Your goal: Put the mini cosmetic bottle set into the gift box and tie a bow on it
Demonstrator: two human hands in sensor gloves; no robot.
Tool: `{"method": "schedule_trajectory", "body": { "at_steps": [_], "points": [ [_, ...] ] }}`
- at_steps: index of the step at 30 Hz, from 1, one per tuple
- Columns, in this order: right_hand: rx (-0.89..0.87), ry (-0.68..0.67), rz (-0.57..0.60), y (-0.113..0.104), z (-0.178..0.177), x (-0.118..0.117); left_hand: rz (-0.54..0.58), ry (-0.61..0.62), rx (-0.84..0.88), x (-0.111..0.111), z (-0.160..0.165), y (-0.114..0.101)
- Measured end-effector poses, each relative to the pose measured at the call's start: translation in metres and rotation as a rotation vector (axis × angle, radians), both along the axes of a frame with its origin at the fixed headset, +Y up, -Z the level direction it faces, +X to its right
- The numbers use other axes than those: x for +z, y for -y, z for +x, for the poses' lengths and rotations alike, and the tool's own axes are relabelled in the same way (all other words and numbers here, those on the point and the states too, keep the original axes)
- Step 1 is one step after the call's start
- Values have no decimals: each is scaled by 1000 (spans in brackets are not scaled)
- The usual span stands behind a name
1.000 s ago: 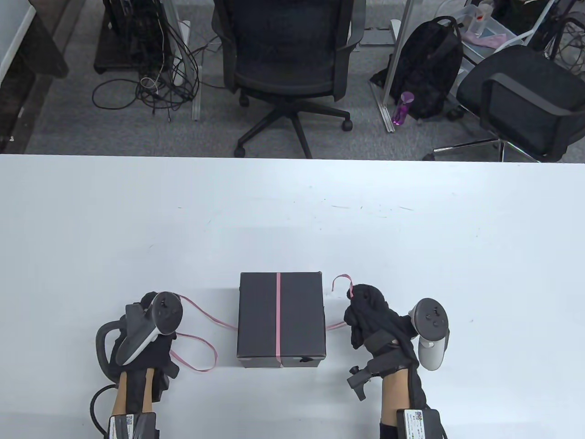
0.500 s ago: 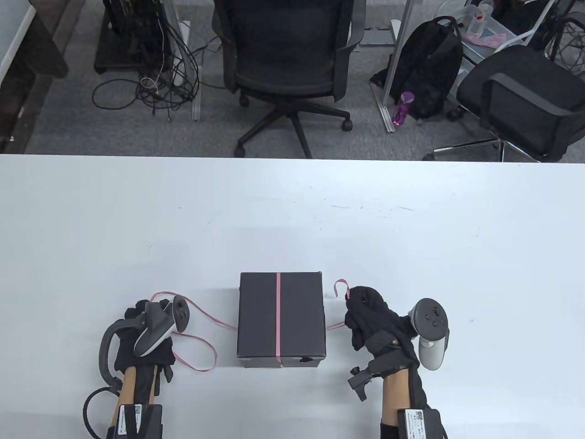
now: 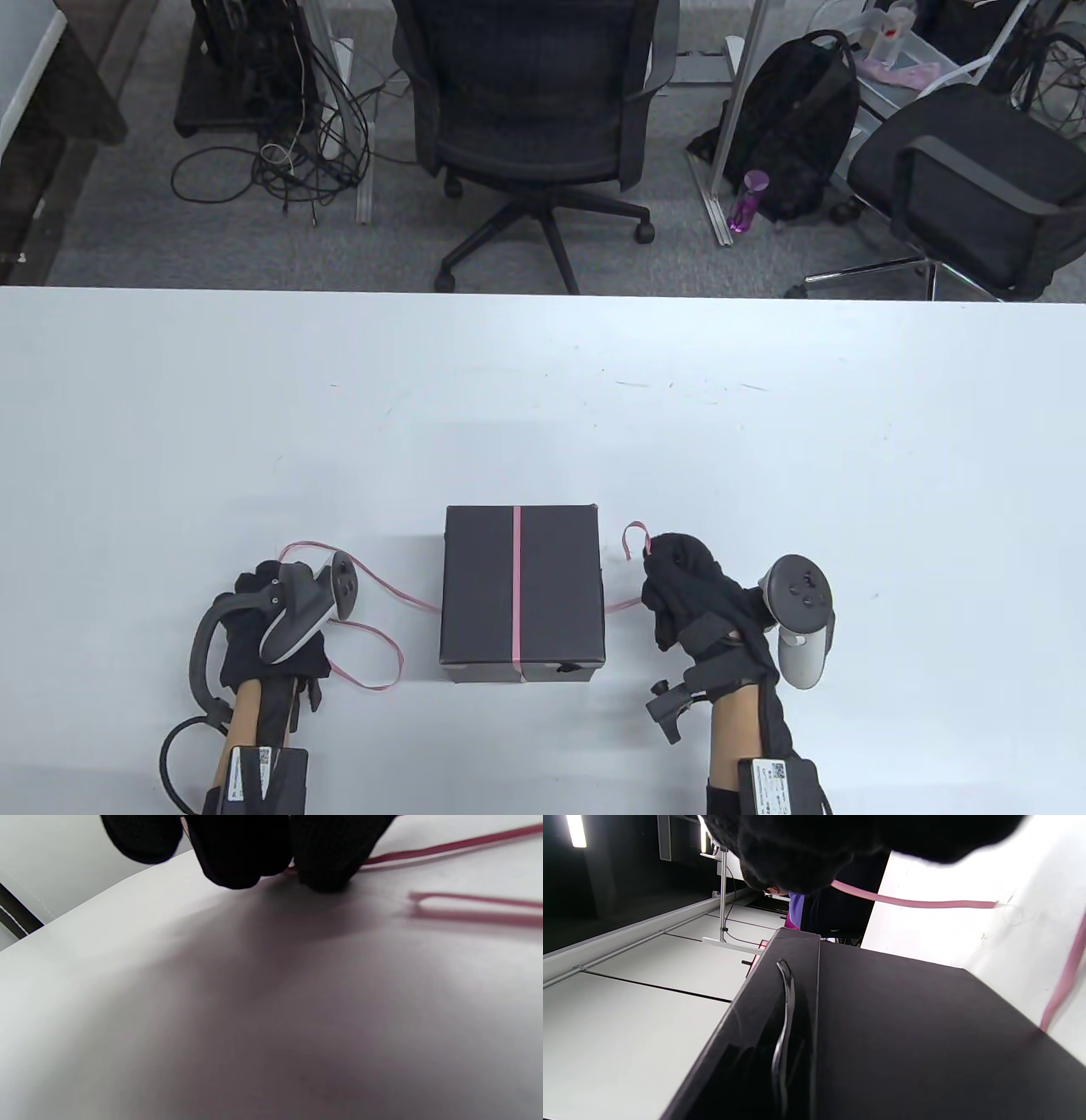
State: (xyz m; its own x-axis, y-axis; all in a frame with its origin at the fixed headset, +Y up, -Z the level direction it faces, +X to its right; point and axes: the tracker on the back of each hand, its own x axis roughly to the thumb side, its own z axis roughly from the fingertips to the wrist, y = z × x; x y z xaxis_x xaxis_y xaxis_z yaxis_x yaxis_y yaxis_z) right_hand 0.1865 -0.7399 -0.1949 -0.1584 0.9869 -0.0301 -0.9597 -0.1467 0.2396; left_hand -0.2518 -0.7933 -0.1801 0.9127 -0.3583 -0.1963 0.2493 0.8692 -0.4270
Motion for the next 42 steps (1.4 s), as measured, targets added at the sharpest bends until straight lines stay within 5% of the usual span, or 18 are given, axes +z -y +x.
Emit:
{"method": "schedule_trajectory", "body": {
  "at_steps": [13,15,20,26,30,37,42],
  "points": [
    [30,14,-12,2,1,0,-70,-15,43,-2,1,4],
    [31,21,-12,2,1,0,-78,-27,163,-1,-5,-3],
    [45,21,-11,2,2,0,119,-56,614,4,-19,-29],
    [140,17,8,-1,-3,0,402,71,1231,15,-22,-62],
    [179,5,15,-2,-6,0,501,125,1475,20,-16,-74],
    [247,-10,32,-4,-7,1,627,138,1369,26,-1,-90],
    [425,-3,66,-11,-11,1,603,49,1393,25,3,-85]
  ]
}}
